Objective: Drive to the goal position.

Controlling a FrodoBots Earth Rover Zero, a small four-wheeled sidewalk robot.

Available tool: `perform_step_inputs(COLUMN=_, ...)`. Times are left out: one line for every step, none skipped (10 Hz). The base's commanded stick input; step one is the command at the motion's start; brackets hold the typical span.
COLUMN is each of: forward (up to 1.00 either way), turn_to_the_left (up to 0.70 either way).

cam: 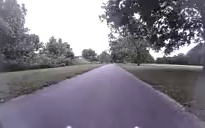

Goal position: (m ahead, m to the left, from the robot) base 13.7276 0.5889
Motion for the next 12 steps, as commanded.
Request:
perform_step_inputs(forward=0.7, turn_to_the_left=-0.04)
perform_step_inputs(forward=0.7, turn_to_the_left=-0.14)
perform_step_inputs(forward=0.7, turn_to_the_left=-0.14)
perform_step_inputs(forward=0.7, turn_to_the_left=-0.14)
perform_step_inputs(forward=0.7, turn_to_the_left=-0.14)
perform_step_inputs(forward=0.7, turn_to_the_left=-0.14)
perform_step_inputs(forward=0.7, turn_to_the_left=-0.14)
perform_step_inputs(forward=0.7, turn_to_the_left=-0.13)
perform_step_inputs(forward=0.7, turn_to_the_left=-0.13)
perform_step_inputs(forward=0.7, turn_to_the_left=-0.13)
perform_step_inputs(forward=0.7, turn_to_the_left=-0.13)
perform_step_inputs(forward=0.7, turn_to_the_left=-0.12)
